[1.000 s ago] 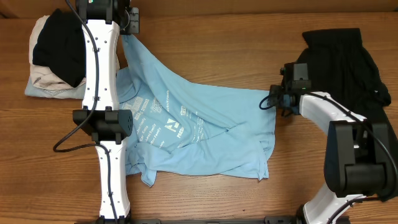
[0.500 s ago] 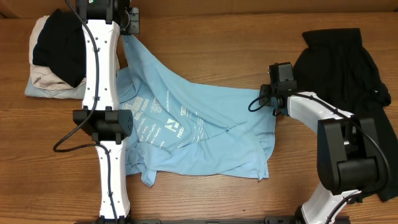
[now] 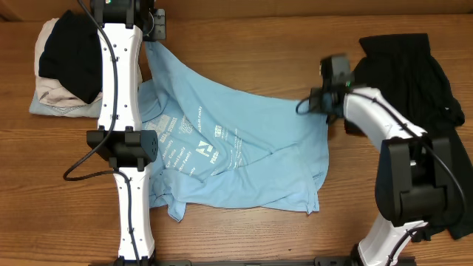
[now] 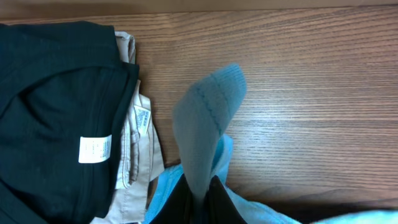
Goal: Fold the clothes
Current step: 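Grasp the shirt's right edge with the right gripper, then lift the shirt with both grippers and stretch it wide, then lower the stretched shirt flat onto the table with both grippers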
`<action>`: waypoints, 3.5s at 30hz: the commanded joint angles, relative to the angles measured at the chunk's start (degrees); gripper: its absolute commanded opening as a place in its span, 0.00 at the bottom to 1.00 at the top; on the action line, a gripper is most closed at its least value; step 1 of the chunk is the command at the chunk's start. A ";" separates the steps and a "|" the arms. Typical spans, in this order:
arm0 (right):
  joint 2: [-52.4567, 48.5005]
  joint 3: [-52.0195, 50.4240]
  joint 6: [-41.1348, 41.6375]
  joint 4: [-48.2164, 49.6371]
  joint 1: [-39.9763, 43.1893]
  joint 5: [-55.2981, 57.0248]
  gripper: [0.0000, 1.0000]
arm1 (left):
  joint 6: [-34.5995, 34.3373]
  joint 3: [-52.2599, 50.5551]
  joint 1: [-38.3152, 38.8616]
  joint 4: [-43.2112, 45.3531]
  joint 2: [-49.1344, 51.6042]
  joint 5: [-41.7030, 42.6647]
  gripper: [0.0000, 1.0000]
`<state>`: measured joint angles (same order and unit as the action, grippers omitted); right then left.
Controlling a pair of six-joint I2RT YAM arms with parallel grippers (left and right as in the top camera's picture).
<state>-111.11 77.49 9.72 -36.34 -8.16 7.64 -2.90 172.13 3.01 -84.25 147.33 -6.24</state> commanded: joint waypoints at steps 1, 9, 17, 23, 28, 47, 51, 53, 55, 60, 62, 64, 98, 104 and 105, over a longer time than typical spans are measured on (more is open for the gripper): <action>3.87 11.06 -1.27 -4.87 1.46 0.07 0.04 | -0.55 3.06 -0.26 0.31 -4.92 0.42 0.04; 6.43 34.84 -2.43 -23.80 5.09 -1.84 0.04 | -0.52 5.60 -0.48 4.00 -18.80 -0.37 0.04; 14.43 51.04 -6.86 -36.89 7.58 -4.33 0.04 | 0.50 5.57 -0.48 7.39 -32.76 -3.98 0.04; 24.39 52.57 -8.28 -40.33 7.61 -4.07 0.04 | 2.32 5.57 -0.48 7.37 -39.50 -6.80 0.04; 33.00 52.57 -8.26 -41.64 7.61 -1.66 0.04 | 3.87 5.57 -0.48 7.34 -44.24 -7.89 0.04; 53.24 54.77 -8.33 -43.82 7.58 0.98 0.04 | 7.65 5.35 -0.48 7.41 -59.84 -14.95 0.04; 53.16 55.25 -8.50 -43.80 7.58 1.36 0.04 | 7.65 4.90 -0.48 6.84 -59.78 -15.37 0.04; 52.70 55.01 -8.50 -44.02 7.58 1.36 0.04 | 7.65 3.30 -0.48 6.88 -59.60 -15.37 0.04; 52.22 53.94 -8.50 -44.00 7.58 1.38 0.04 | 7.65 1.11 -0.48 6.99 -59.10 -15.37 0.04; 49.86 48.43 -8.48 -43.98 7.58 2.64 0.04 | 7.67 -5.79 -0.48 7.74 -56.33 -15.37 0.04; 48.11 45.13 -8.48 -43.98 7.58 2.89 0.04 | 7.65 -8.55 -0.46 8.22 -54.53 -15.34 0.04; 46.31 42.71 -8.48 -43.98 7.58 2.91 0.04 | 7.63 -10.67 -0.46 8.28 -52.61 -15.30 0.04; -9.55 34.27 -9.99 -16.00 10.54 -3.91 0.04 | 7.58 -16.20 0.87 19.76 -4.83 -5.95 0.04; -9.55 34.27 -9.51 -25.05 10.56 -9.03 0.04 | 6.27 -14.14 0.66 9.07 -5.05 -6.38 0.04; -9.55 34.27 -9.53 -26.25 10.56 -9.81 0.04 | 5.88 -13.70 0.57 7.23 -5.05 -6.38 0.04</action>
<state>-120.97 111.31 0.01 -59.83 2.00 1.98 3.53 156.09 3.40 -72.47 142.21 -12.40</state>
